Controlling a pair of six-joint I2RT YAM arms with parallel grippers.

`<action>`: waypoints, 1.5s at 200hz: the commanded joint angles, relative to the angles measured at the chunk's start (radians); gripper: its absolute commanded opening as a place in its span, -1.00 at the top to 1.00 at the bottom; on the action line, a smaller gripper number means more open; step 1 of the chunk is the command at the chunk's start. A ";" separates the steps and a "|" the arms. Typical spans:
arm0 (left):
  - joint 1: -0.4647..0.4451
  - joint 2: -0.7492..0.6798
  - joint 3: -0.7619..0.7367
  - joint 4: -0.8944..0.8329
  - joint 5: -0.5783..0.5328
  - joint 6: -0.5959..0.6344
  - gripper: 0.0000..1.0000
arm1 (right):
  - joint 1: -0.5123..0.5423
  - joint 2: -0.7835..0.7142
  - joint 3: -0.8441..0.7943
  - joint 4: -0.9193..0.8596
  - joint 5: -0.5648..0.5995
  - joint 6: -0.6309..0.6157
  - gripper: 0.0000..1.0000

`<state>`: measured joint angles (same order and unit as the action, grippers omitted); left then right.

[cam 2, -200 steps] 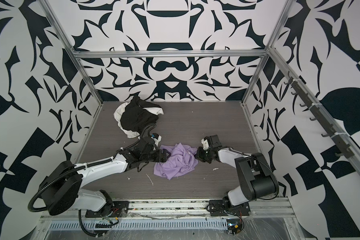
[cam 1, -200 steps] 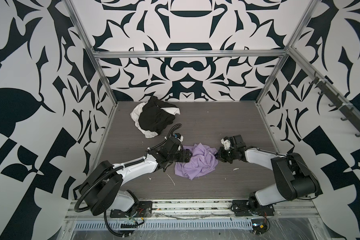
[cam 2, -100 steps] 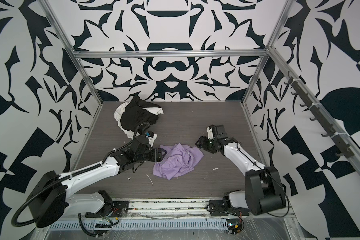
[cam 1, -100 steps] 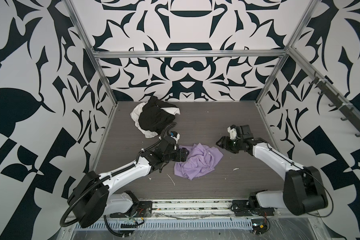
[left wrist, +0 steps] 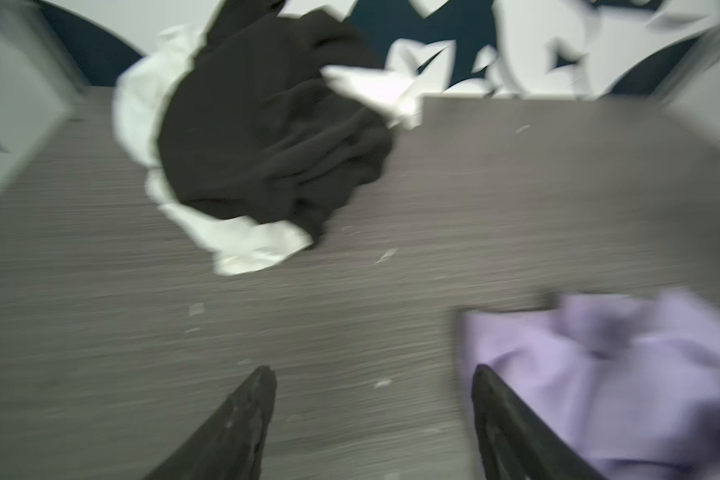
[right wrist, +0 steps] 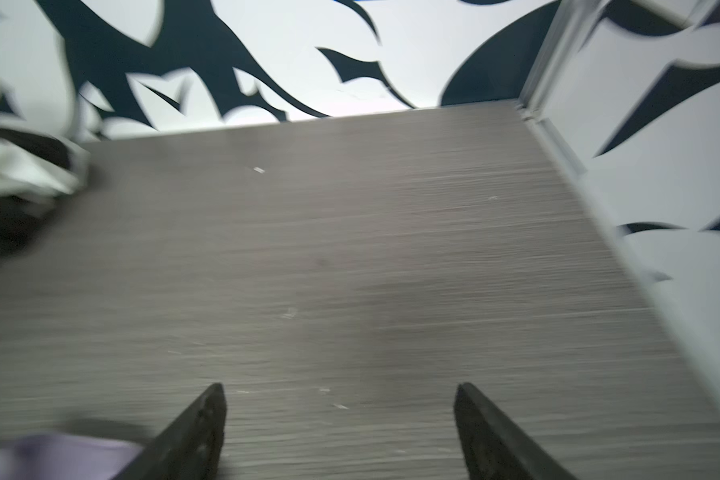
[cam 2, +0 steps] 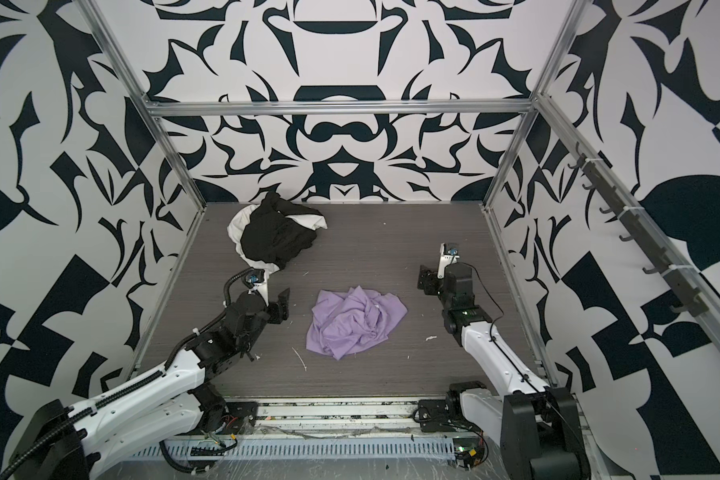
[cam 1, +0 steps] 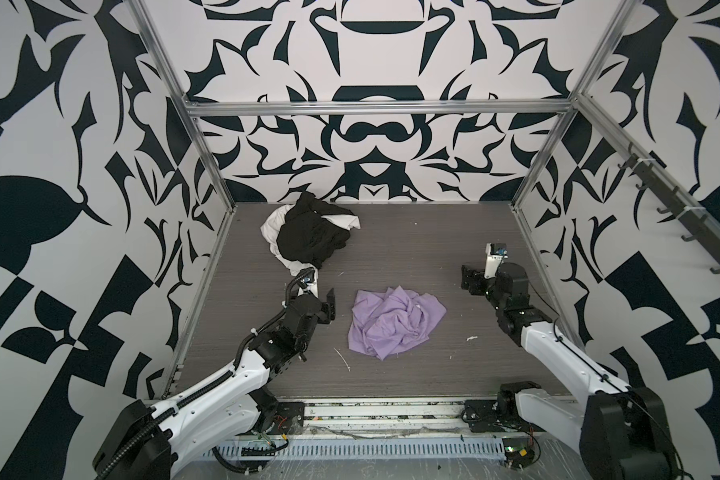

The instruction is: Pick out a specific cloth from the pile

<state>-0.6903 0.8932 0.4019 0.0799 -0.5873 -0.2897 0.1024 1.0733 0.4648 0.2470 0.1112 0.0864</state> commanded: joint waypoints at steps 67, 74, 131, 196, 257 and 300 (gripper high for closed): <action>0.558 0.179 0.006 0.172 0.318 0.154 -0.38 | -0.001 0.203 -0.092 0.454 0.162 -0.092 -0.82; 0.593 0.221 0.004 0.194 0.359 0.135 -0.34 | 0.000 0.210 -0.100 0.473 0.151 -0.089 -0.80; 0.676 0.364 -0.032 0.453 0.529 0.149 -0.36 | 0.009 0.205 -0.126 0.490 0.039 -0.121 -0.70; 0.678 0.487 -0.074 0.743 0.615 0.273 -0.51 | 0.016 0.429 -0.239 0.865 0.149 -0.094 -0.76; 0.699 0.667 -0.051 0.874 0.575 0.231 -0.77 | 0.009 0.487 -0.110 0.671 0.138 -0.087 -0.97; 0.699 0.671 -0.047 0.870 0.568 0.223 -0.99 | 0.000 0.486 -0.109 0.671 0.103 -0.091 -0.99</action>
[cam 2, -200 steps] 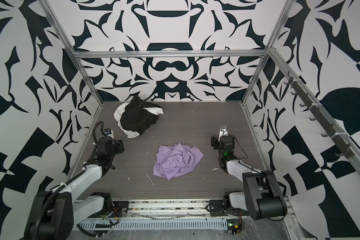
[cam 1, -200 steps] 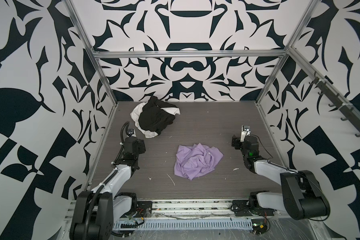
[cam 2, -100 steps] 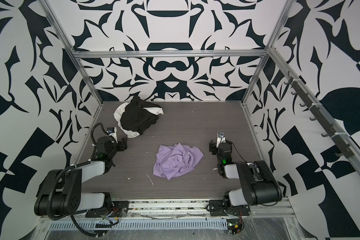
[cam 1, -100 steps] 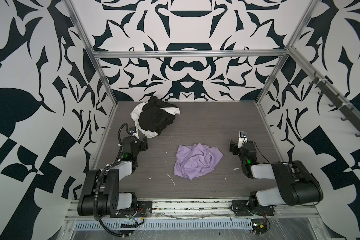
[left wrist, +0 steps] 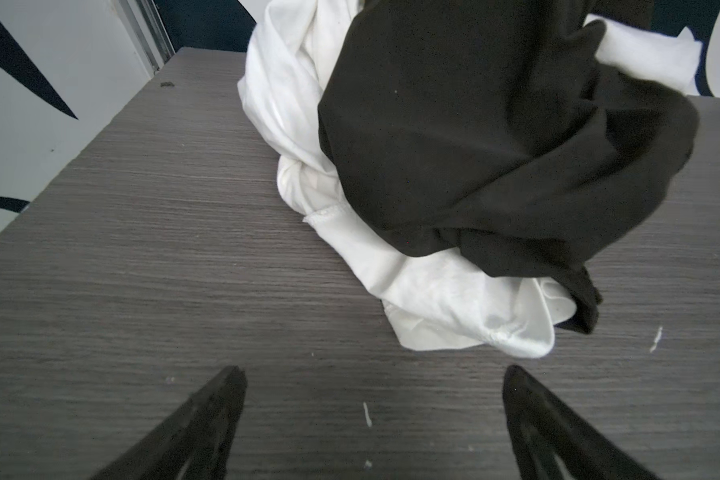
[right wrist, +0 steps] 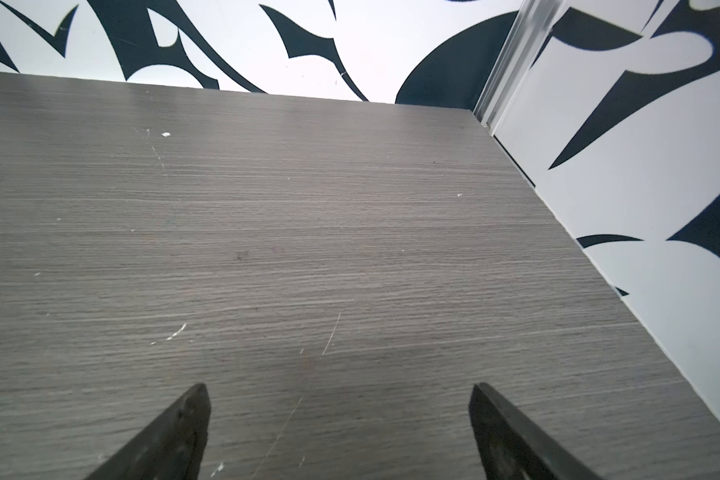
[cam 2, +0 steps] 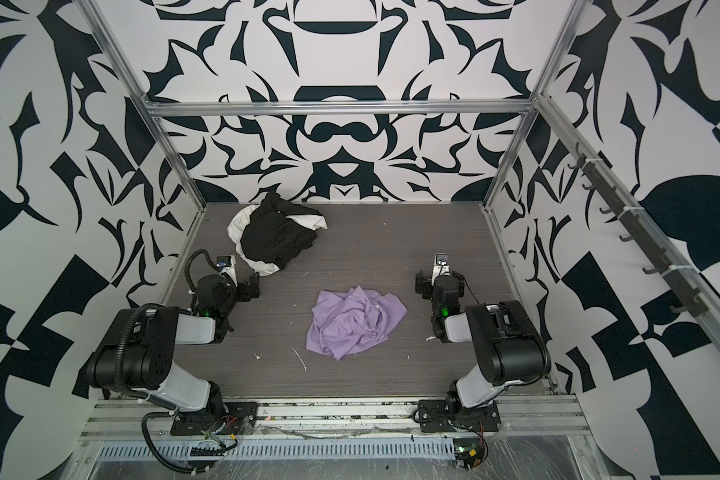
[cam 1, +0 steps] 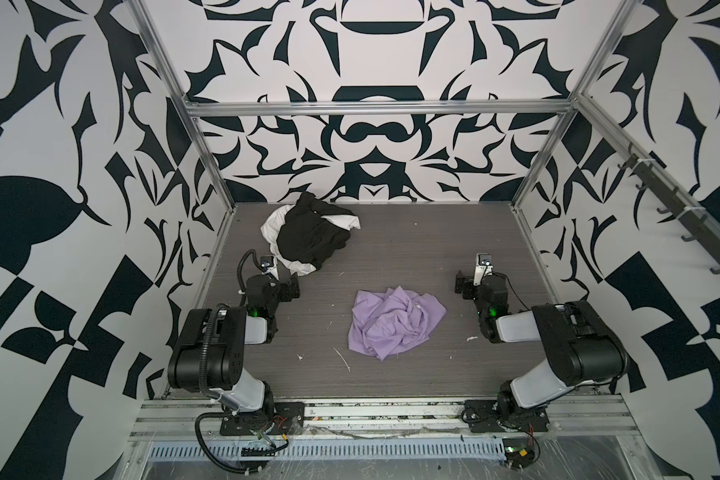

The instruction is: Pick out a specific cloth from the pile

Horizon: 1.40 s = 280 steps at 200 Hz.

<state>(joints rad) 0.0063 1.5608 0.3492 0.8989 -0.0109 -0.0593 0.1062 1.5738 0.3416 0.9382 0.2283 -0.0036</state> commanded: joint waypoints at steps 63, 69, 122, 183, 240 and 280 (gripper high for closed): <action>0.001 0.001 0.005 0.049 -0.011 -0.008 -0.99 | -0.005 -0.017 0.006 -0.010 -0.093 -0.027 -0.99; 0.002 0.001 0.005 0.048 -0.010 -0.007 -0.99 | -0.005 -0.018 0.007 -0.014 -0.091 -0.027 -0.99; 0.002 -0.002 0.004 0.048 -0.010 -0.009 -0.99 | -0.004 -0.017 0.013 -0.019 -0.100 -0.027 -0.99; 0.002 -0.002 0.005 0.045 -0.011 -0.011 -0.99 | -0.006 -0.017 0.011 -0.018 -0.098 -0.027 -0.99; 0.001 -0.001 0.005 0.046 -0.011 -0.010 -0.99 | -0.014 -0.009 0.030 -0.045 -0.116 -0.015 -0.99; 0.002 -0.002 0.005 0.045 -0.010 -0.010 -1.00 | -0.020 -0.012 0.020 -0.030 -0.122 -0.013 -0.99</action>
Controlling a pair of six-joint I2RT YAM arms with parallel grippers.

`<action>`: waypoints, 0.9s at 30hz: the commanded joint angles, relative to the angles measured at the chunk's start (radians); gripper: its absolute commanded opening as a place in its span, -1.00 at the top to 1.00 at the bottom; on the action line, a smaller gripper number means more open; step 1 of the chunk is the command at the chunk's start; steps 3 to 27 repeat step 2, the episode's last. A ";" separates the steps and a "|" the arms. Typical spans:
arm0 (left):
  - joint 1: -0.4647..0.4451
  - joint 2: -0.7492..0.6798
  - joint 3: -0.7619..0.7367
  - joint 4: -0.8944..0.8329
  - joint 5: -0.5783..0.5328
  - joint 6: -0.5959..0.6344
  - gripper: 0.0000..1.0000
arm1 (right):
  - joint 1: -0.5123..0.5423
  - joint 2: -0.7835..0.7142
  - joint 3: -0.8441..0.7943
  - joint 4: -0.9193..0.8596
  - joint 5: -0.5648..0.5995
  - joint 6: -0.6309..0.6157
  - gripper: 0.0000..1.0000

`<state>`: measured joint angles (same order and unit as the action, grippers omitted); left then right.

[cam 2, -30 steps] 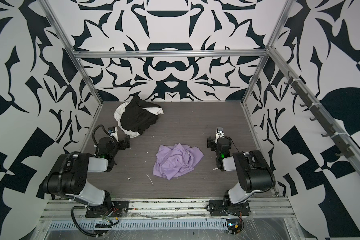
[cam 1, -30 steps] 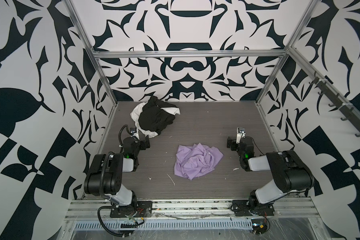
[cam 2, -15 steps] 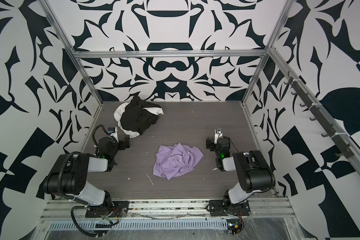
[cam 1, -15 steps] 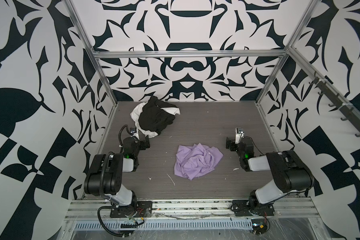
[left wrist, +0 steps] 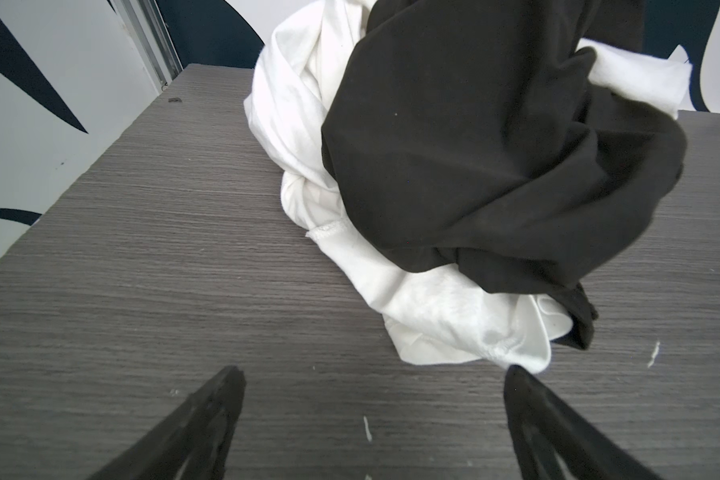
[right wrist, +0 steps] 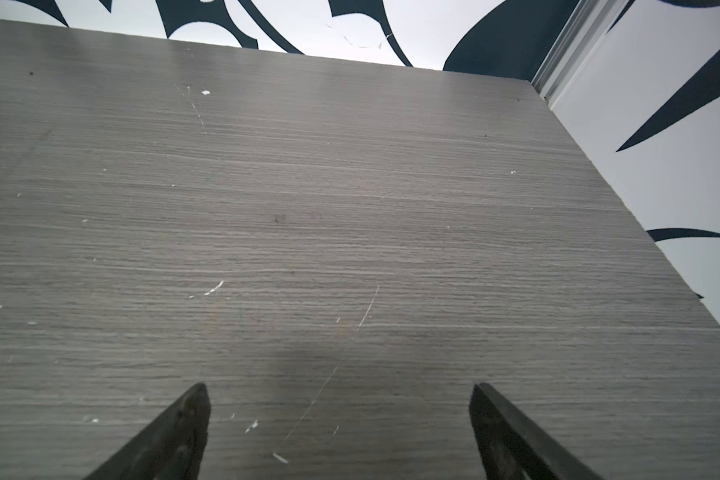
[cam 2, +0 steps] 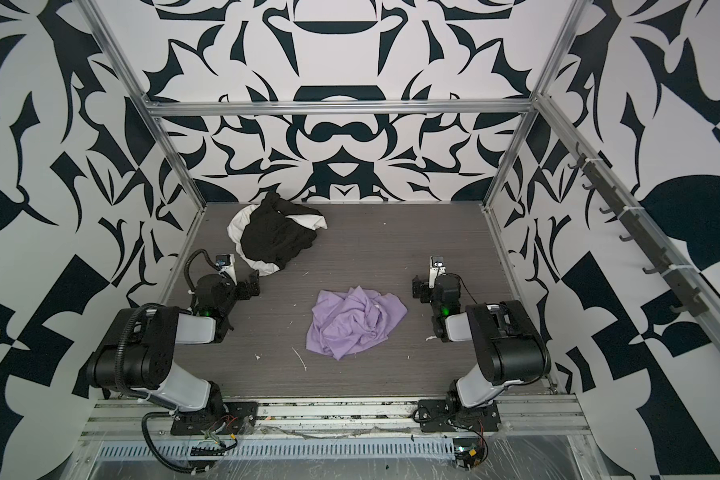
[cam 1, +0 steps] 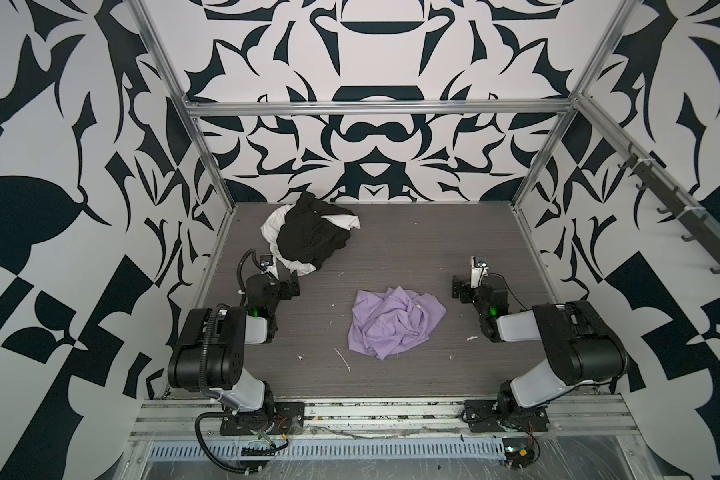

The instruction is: Pick out a specific cloth from the pile

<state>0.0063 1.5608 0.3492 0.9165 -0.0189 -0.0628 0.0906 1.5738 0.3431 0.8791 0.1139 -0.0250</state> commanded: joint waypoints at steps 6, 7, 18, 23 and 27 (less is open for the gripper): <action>0.002 -0.004 0.004 0.029 -0.003 -0.008 -1.00 | -0.006 -0.017 0.013 0.034 -0.005 0.008 -0.99; 0.002 -0.004 0.004 0.029 -0.003 -0.008 -1.00 | -0.006 -0.017 0.013 0.034 -0.005 0.008 -0.99; 0.002 -0.004 0.004 0.029 -0.003 -0.008 -1.00 | -0.006 -0.017 0.013 0.034 -0.005 0.008 -0.99; 0.002 -0.004 0.004 0.029 -0.003 -0.008 -1.00 | -0.006 -0.017 0.013 0.034 -0.005 0.008 -0.99; 0.002 -0.004 0.004 0.029 -0.003 -0.008 -1.00 | -0.006 -0.017 0.013 0.034 -0.005 0.008 -0.99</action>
